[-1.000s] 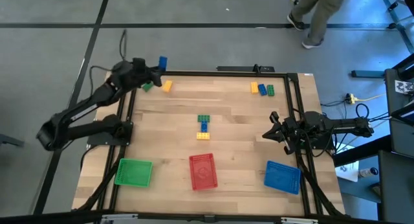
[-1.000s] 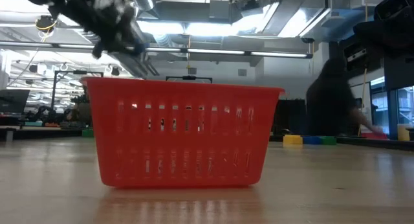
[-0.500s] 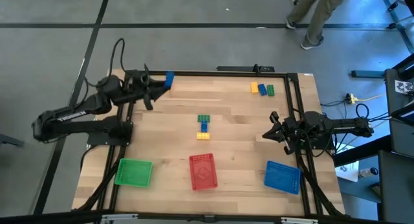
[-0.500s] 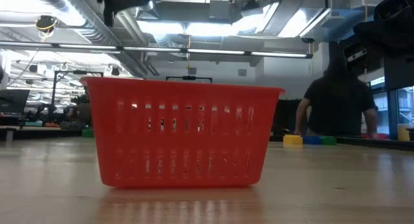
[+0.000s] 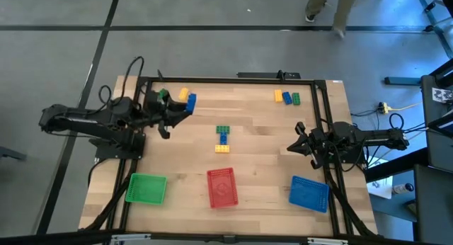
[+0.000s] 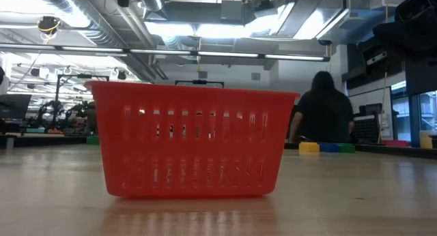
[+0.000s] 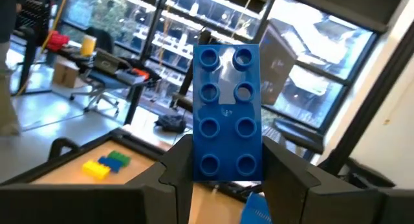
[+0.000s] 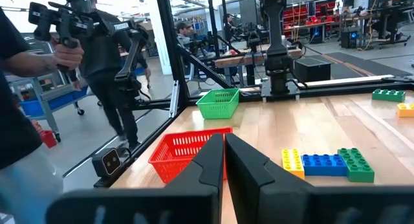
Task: Sort & place blocks by color
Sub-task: Put the top left blue game piece into the red bin
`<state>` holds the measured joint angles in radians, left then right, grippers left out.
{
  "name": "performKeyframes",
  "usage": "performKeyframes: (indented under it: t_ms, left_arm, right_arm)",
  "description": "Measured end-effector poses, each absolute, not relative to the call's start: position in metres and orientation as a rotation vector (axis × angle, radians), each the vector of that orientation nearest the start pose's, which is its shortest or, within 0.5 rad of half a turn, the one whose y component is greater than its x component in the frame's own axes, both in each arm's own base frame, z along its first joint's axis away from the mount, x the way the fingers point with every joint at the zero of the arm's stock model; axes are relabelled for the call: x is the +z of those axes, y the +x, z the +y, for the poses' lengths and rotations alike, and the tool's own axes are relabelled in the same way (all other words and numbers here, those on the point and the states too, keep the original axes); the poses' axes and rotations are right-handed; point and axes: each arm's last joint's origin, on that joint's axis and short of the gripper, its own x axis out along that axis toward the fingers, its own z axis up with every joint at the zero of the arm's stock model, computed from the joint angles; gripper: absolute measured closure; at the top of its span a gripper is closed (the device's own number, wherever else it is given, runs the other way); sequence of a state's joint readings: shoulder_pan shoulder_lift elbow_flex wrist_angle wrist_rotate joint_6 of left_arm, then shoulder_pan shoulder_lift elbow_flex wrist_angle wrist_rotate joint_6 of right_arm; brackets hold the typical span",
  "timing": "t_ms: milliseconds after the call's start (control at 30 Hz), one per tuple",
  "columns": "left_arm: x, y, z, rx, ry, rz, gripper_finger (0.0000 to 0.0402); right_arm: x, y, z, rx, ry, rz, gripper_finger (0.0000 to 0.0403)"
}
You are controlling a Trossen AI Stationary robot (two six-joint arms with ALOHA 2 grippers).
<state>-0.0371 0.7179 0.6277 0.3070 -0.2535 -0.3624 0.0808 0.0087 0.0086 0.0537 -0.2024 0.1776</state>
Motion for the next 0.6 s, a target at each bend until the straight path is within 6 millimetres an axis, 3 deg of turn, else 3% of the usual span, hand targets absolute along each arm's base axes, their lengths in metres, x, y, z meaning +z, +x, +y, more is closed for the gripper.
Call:
performKeyframes:
  t_ms: [600]
  left_arm:
    - [0.3344, 0.1654, -0.0028, 0.216, -0.395, -0.251, 0.0272]
  right_arm:
    - [0.1709, 0.0962, 0.0137, 0.287, 0.173, -0.028, 0.0383]
